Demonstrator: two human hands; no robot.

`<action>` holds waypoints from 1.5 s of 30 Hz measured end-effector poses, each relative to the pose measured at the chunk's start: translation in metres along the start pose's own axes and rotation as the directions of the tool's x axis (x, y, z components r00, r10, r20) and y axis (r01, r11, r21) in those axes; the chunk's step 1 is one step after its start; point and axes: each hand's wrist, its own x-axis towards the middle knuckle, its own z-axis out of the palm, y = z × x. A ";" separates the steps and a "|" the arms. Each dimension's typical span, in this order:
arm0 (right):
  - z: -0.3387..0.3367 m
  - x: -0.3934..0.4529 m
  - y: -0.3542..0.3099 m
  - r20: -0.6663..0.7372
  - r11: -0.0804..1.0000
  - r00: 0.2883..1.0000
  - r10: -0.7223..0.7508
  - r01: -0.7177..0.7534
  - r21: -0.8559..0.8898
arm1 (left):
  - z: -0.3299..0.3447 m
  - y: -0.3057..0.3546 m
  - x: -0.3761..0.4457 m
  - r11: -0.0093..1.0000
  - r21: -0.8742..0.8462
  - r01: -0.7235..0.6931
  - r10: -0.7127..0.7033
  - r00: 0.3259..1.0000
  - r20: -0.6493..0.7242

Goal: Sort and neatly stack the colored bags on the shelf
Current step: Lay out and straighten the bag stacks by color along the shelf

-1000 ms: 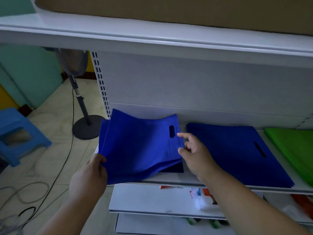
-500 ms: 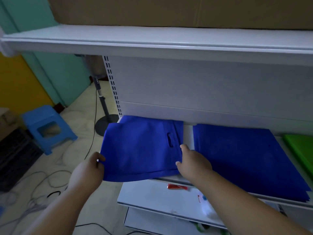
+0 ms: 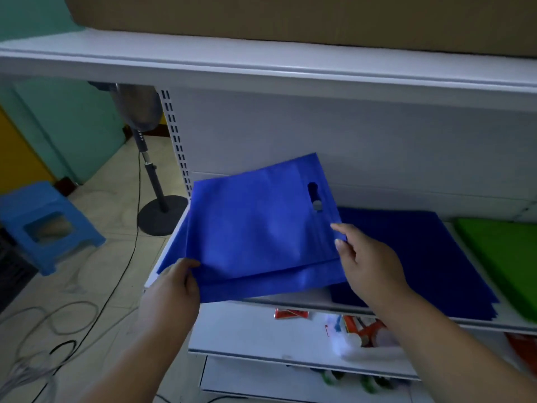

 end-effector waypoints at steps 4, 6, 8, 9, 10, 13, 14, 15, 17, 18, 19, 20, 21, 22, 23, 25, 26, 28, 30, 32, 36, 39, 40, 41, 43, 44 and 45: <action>-0.039 -0.009 0.042 -0.112 1.000 0.994 0.019 -0.021 -0.019 | 0.027 0.049 -0.010 0.996 -0.022 -0.081 0.081 0.997 0.000; -0.064 -0.016 0.070 -0.126 0.999 0.991 0.046 -0.049 -0.019 | 0.044 0.082 -0.018 0.994 -0.016 -0.110 0.110 0.994 0.012; -0.085 -0.023 0.101 -0.134 0.997 0.989 0.063 -0.067 -0.028 | 0.063 0.113 -0.027 0.988 -0.020 -0.151 0.151 0.988 0.022; -0.094 -0.026 0.118 -0.132 0.996 0.989 0.073 -0.080 -0.045 | 0.072 0.128 -0.032 0.985 -0.016 -0.173 0.173 0.984 0.029; -0.102 -0.030 0.132 -0.121 0.993 0.988 0.092 -0.100 -0.062 | 0.081 0.141 -0.036 0.981 -0.007 -0.192 0.193 0.981 0.037; -0.113 -0.037 0.174 -0.031 0.979 0.981 0.189 -0.191 -0.075 | 0.105 0.173 -0.046 0.971 0.036 -0.235 0.231 0.969 0.087; -0.114 -0.039 0.186 0.005 0.971 0.974 0.226 -0.225 -0.077 | 0.112 0.181 -0.049 0.969 0.055 -0.241 0.234 0.966 0.108; -0.114 -0.042 0.197 0.040 0.965 0.966 0.255 -0.251 -0.080 | 0.118 0.188 -0.052 0.965 0.081 -0.248 0.236 0.962 0.137; -0.110 -0.045 0.217 0.113 0.954 0.948 0.297 -0.289 -0.079 | 0.128 0.196 -0.057 0.953 0.143 -0.269 0.238 0.950 0.202; -0.107 -0.046 0.224 0.146 0.951 0.940 0.307 -0.298 -0.083 | 0.132 0.198 -0.058 0.944 0.173 -0.280 0.236 0.943 0.233; -0.104 -0.047 0.231 0.171 0.949 0.935 0.312 -0.299 -0.100 | 0.135 0.200 -0.060 0.936 0.200 -0.291 0.235 0.936 0.262; -0.101 -0.048 0.236 0.185 0.947 0.931 0.315 -0.295 -0.128 | 0.137 0.202 -0.061 0.927 0.223 -0.302 0.234 0.929 0.286; -0.099 -0.049 0.239 0.191 0.944 0.929 0.317 -0.290 -0.156 | 0.138 0.204 -0.062 0.919 0.241 -0.311 0.233 0.924 0.303; -0.097 -0.049 0.242 0.192 0.940 0.927 0.321 -0.287 -0.185 | 0.139 0.205 -0.063 0.913 0.255 -0.317 0.232 0.920 0.314; -0.096 -0.049 0.243 0.193 0.933 0.925 0.327 -0.285 -0.220 | 0.140 0.206 -0.063 0.908 0.264 -0.324 0.234 0.917 0.322; -0.094 -0.049 0.242 0.192 0.910 0.919 0.344 -0.276 -0.308 | 0.141 0.207 -0.063 0.899 0.275 -0.341 0.242 0.910 0.336; -0.094 -0.049 0.240 0.188 0.892 0.916 0.355 -0.271 -0.361 | 0.141 0.206 -0.062 0.896 0.275 -0.349 0.248 0.906 0.342; -0.096 -0.047 0.232 0.166 0.833 0.903 0.396 -0.277 -0.480 | 0.142 0.204 -0.060 0.892 0.267 -0.364 0.263 0.900 0.346; -0.099 -0.043 0.219 0.127 0.782 0.901 0.414 -0.281 -0.556 | 0.140 0.202 -0.059 0.891 0.255 -0.374 0.284 0.900 0.330; -0.100 -0.039 0.199 0.125 0.796 0.921 0.369 -0.244 -0.554 | 0.133 0.197 -0.058 0.896 0.243 -0.371 0.297 0.909 0.293; -0.082 -0.020 0.134 0.175 0.881 0.959 0.221 -0.120 -0.457 | 0.108 0.160 -0.046 0.920 0.222 -0.322 0.269 0.934 0.236; -0.058 -0.002 0.073 0.197 0.922 0.974 0.107 -0.023 -0.386 | 0.082 0.110 -0.025 0.934 0.241 -0.265 0.220 0.955 0.201; -0.050 0.004 0.053 0.191 0.927 0.978 0.080 -0.003 -0.374 | 0.072 0.093 -0.017 0.935 0.250 -0.252 0.207 0.959 0.192; -0.043 0.010 0.033 0.181 0.930 0.982 0.056 0.014 -0.366 | 0.062 0.075 -0.009 0.936 0.258 -0.239 0.196 0.963 0.183; -0.030 0.021 -0.005 0.161 0.931 0.987 0.021 0.040 -0.364 | 0.044 0.042 0.009 0.932 0.292 -0.217 0.171 0.969 0.176; -0.024 0.026 -0.023 0.153 0.930 0.988 0.011 0.046 -0.364 | 0.036 0.026 0.017 0.928 0.310 -0.208 0.158 0.971 0.181; -0.018 0.030 -0.039 0.142 0.932 0.990 0.002 0.049 -0.360 | 0.028 0.010 0.025 0.926 0.321 -0.200 0.146 0.972 0.184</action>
